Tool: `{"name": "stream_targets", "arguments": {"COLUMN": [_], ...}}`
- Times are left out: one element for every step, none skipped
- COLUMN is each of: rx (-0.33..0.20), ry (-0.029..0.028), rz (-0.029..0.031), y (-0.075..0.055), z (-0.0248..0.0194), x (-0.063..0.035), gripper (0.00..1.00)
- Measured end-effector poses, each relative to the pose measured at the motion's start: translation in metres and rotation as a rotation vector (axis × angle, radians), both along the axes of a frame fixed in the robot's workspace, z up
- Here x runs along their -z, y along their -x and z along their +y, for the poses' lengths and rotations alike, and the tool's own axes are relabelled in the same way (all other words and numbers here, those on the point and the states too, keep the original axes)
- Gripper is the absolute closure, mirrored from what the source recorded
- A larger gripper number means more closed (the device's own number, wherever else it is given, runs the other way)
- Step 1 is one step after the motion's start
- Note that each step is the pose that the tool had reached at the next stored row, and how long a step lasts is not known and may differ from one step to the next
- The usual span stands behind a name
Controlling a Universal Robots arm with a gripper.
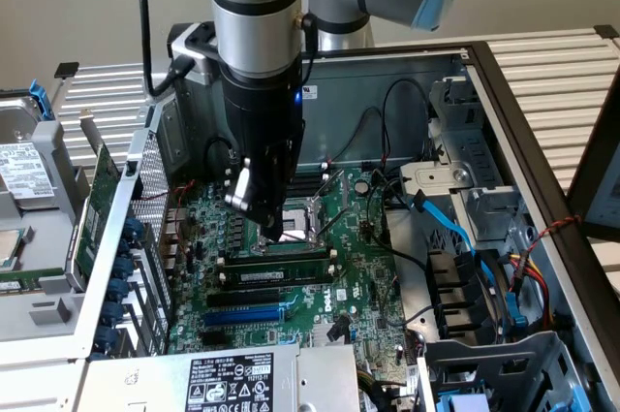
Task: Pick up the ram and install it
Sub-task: 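Press down the ram until it locks into place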
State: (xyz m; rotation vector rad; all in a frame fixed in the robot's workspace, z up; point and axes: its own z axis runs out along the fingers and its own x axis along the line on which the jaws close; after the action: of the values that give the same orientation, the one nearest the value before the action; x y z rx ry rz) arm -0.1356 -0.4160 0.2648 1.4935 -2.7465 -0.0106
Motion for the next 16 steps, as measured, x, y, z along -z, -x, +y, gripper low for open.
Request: {"name": "stream_targets", "arguments": {"rx": [0.016,0.032,0.049,0.065,0.081,0.097,0.114,0.130,0.146,0.163,0.179,0.195,0.211,0.227,0.243,0.259], "ry": [0.0000,0.0000,0.0000,0.0000,-0.0001,0.0000,0.0000,0.0000,-0.0001,0.0000,-0.0001,-0.0001,-0.0001,-0.0001,0.0000,0.0000], "rz": [0.0000,0.0000,0.0000,0.0000,-0.0001,-0.0001,0.0000,0.0000,-0.0001,-0.0001,0.0000,0.0000,-0.0001,-0.0001,0.0000,-0.0001], "y": [0.0000,0.0000,0.0000,0.0000,0.0000,0.0000,0.0000,0.0000,0.0000,0.0000,0.0000,0.0000,0.0000,0.0000,0.0000,0.0000], "z": [0.0000,0.0000,0.0000,0.0000,0.0000,0.0000,0.0000,0.0000,0.0000,0.0000,0.0000,0.0000,0.0000,0.0000,0.0000,0.0000], "x": [0.0001,0.0002,0.0002,0.0003,0.0004,0.0005,0.0005,0.0006,0.0007,0.0007,0.0008,0.0009,0.0009,0.0010,0.0011,0.0011], "gripper": [0.89,0.89,0.89,0.89,0.89,0.89,0.89,0.89,0.89,0.89,0.89,0.89,0.89,0.89,0.89,0.89]}}
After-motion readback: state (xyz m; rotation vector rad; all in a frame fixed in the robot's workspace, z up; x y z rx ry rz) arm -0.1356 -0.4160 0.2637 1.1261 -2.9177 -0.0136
